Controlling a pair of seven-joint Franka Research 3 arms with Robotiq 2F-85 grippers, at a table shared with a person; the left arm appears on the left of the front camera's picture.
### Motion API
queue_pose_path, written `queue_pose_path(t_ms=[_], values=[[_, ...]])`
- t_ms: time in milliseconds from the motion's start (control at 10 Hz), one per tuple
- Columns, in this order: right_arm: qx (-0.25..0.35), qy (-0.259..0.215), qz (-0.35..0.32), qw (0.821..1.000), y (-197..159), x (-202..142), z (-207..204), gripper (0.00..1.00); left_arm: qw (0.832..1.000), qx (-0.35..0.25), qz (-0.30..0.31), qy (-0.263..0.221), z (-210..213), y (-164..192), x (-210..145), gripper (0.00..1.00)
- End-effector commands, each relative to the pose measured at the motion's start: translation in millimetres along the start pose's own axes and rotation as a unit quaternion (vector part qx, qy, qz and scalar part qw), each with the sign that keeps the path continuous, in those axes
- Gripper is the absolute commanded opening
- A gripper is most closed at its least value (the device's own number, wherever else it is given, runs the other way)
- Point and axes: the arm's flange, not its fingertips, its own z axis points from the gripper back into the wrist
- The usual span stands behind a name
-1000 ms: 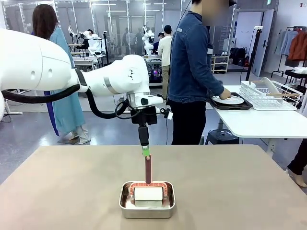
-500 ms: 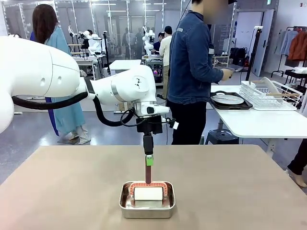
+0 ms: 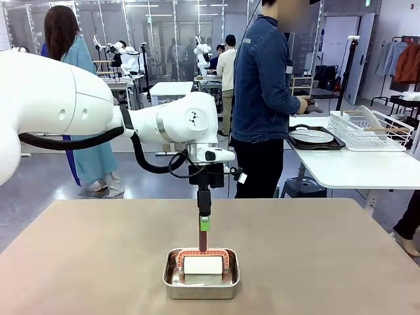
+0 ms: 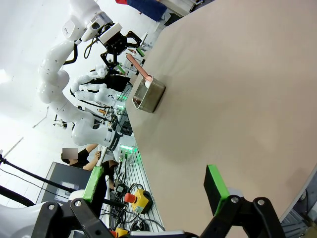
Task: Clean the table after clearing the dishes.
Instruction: When the right (or left) Handle tray is removed, use the right hand (or left hand) to clean the right (or left) side of the table with the Lint Roller.
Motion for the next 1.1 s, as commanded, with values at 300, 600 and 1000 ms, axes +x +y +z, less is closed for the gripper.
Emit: queue_pose_path(t_ms=[300, 600, 1000], values=[[-0.007, 0.006, -0.001, 1.0, 4.6, 0.3, -0.5, 1.0, 0.999, 0.033, 0.015, 0.022, -7.7, -14.7, -6.0, 0.07], [-0.007, 0.006, -0.001, 1.0, 4.6, 0.3, -0.5, 1.0, 0.999, 0.042, 0.017, 0.023, -6.5, -20.4, -7.5, 0.0], [-0.007, 0.006, -0.001, 1.0, 4.6, 0.3, -0.5, 1.0, 0.997, 0.051, 0.046, 0.018, -3.2, -32.8, -8.6, 0.0]])
